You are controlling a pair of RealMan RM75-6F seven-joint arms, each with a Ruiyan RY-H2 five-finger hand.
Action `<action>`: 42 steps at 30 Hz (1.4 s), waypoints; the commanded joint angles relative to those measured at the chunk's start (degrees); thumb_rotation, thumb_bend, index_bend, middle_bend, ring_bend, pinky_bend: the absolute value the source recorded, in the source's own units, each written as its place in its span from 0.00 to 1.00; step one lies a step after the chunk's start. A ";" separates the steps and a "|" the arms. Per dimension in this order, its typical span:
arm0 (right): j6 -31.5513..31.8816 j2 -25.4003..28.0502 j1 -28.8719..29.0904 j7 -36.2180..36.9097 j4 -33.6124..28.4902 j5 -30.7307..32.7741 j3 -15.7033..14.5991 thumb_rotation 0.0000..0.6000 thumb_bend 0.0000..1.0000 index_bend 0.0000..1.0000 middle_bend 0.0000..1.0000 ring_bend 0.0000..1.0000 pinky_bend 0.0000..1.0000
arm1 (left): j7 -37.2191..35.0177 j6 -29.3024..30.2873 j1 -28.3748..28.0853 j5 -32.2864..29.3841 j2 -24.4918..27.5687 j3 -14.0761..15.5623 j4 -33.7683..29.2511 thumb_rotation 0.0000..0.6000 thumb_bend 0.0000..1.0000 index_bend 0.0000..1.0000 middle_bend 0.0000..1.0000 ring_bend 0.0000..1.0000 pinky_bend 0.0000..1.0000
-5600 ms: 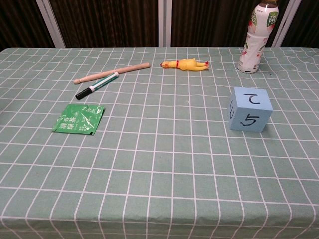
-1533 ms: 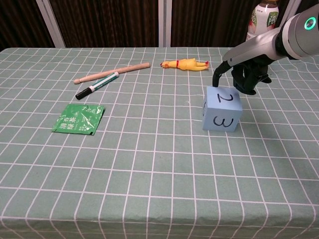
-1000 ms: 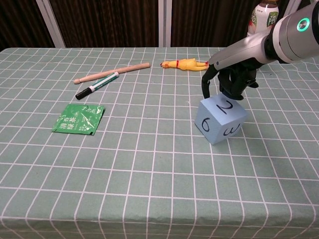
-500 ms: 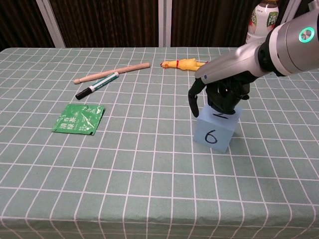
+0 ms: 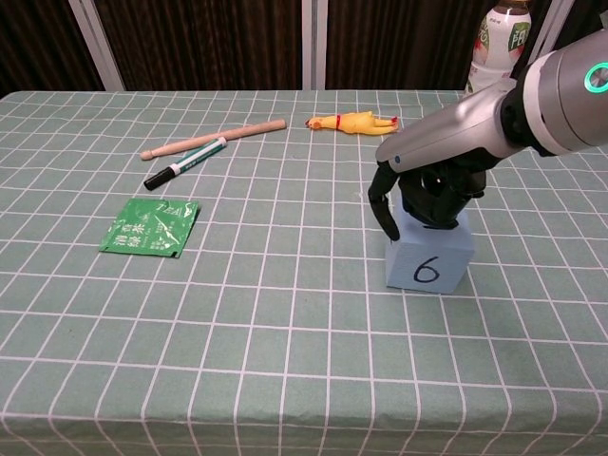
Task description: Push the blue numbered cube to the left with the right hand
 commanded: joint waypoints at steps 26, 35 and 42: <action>36.84 15.19 -37.29 14.91 -1.72 -39.11 -8.05 1.00 1.00 0.31 0.93 0.84 0.69 | 3.07 0.17 -0.30 0.75 0.34 -0.14 -3.24 1.00 0.06 0.03 0.00 0.00 0.00; 46.59 9.38 -58.02 35.34 20.61 -48.14 -7.91 1.00 0.16 0.00 0.09 0.06 0.28 | 6.38 -0.46 -0.69 0.39 0.07 -0.29 -5.25 1.00 0.06 0.03 0.00 0.00 0.00; 57.42 -1.63 -70.15 41.58 35.25 -49.67 -1.34 1.00 0.04 0.00 0.00 0.00 0.00 | 8.89 -0.06 -0.53 0.23 -0.38 -0.38 -5.17 1.00 0.06 0.03 0.00 0.00 0.00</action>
